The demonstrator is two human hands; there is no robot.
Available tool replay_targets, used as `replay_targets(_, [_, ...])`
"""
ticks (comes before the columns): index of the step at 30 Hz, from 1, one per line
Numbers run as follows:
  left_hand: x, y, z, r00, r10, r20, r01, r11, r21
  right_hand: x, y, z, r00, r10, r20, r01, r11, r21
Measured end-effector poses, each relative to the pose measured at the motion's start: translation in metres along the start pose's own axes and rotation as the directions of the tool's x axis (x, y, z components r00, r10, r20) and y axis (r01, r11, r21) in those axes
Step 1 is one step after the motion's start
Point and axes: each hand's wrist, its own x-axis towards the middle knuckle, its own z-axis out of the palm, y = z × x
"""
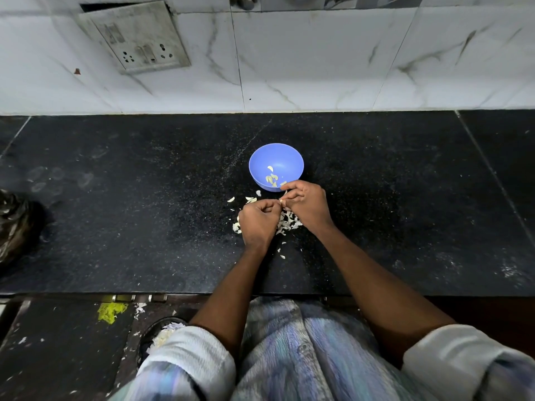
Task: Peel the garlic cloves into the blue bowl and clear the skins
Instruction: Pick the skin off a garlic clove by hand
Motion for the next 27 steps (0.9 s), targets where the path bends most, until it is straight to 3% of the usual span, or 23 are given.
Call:
replay_targets(5, [-0.0031, 0.0058, -0.0020, 1.000, 0.028, 0.003, -0.028, 0.987, 0.156, 0.0013, 0.0003, 0.0014, 1.000, -0.029, 0.010, 0.030, 0.998, -0.058])
replay_targets(12, [-0.0052, 0.0082, 0.0011, 1.000, -0.007, -0.017, 0.009, 0.994, 0.108, 0.0013, 0.0030, 0.0017, 0.998, -0.047, 0.029, 0.048, 0.998, -0.043])
replay_targets(16, [-0.0041, 0.0091, 0.0031, 0.999, -0.022, -0.043, 0.024, 0.998, 0.065, 0.0022, 0.0064, 0.0008, 0.999, -0.020, 0.040, 0.018, 0.999, 0.050])
replay_targets(22, [-0.0022, 0.0096, 0.0055, 0.998, -0.045, -0.048, 0.045, 0.999, 0.007, -0.0006, 0.0028, -0.0020, 0.994, 0.084, 0.069, -0.102, 0.940, 0.326])
replay_targets(27, [-0.0042, 0.0088, 0.0060, 1.000, 0.006, -0.028, -0.005, 0.999, 0.045, -0.0018, 0.0002, -0.0032, 0.991, 0.122, 0.052, -0.133, 0.921, 0.368])
